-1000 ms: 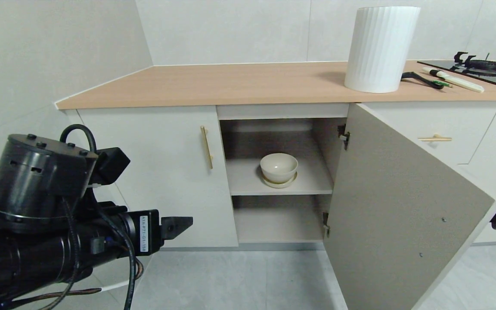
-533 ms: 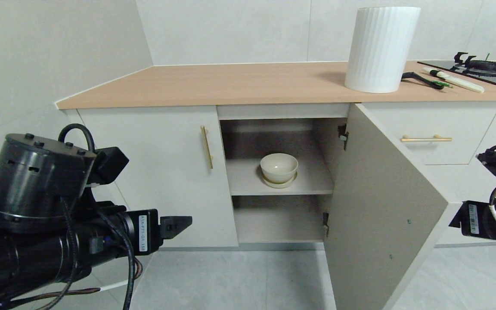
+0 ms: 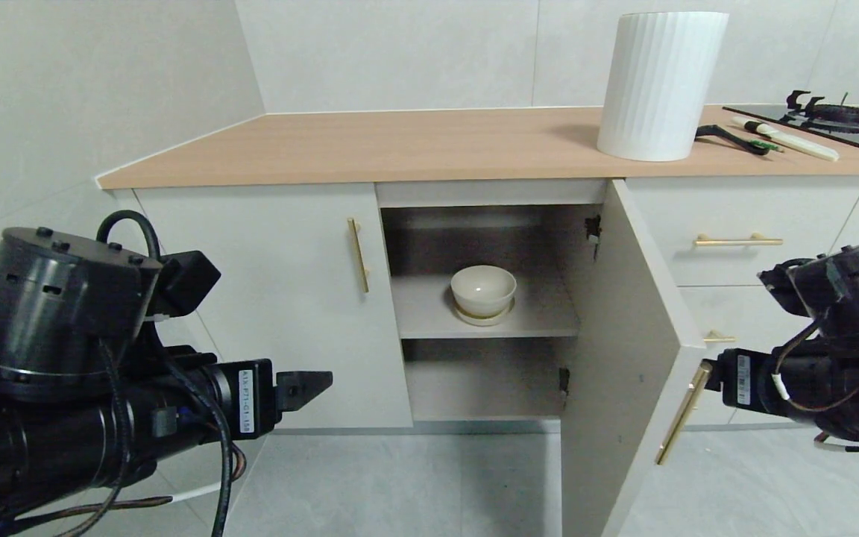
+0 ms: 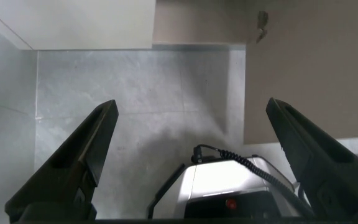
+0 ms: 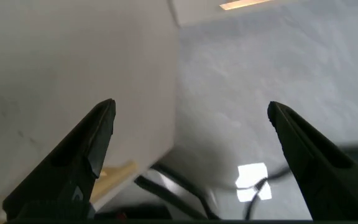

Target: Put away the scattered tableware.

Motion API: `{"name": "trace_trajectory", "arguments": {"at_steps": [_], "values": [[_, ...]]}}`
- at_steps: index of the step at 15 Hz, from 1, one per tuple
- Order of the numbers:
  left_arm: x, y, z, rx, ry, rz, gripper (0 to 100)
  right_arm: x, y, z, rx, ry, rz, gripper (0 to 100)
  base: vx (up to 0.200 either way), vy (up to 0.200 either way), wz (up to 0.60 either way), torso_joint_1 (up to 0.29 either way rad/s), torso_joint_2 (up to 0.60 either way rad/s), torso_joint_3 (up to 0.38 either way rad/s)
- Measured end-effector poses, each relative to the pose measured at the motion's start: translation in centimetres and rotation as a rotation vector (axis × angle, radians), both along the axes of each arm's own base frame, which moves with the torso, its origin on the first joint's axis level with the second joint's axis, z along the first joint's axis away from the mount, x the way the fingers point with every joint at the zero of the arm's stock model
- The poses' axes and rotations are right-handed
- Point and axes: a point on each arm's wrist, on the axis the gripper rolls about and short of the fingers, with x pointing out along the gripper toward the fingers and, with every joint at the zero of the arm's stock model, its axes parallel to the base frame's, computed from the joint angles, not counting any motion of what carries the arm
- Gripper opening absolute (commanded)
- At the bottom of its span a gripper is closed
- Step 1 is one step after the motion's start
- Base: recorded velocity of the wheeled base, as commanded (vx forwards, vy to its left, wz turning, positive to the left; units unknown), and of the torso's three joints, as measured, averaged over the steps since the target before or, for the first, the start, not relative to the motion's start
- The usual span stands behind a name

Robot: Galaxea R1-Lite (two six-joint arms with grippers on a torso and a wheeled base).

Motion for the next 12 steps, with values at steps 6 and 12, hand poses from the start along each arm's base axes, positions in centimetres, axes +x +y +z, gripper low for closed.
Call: {"name": "trace_trajectory", "arguments": {"at_steps": [6, 12], "values": [[-0.3, 0.2, 0.3, -0.008, -0.013, -0.003, 100, 0.8, 3.2, -1.5, 0.062, 0.002, 0.230, 100, 0.000, 0.000, 0.00, 0.000, 0.00, 0.000], [-0.5, 0.3, 0.6, -0.014, -0.022, -0.003, 100, 4.9, 5.9, -0.8, -0.008, -0.043, 0.346, 100, 0.000, 0.000, 0.00, 0.000, 0.00, 0.000]]}}
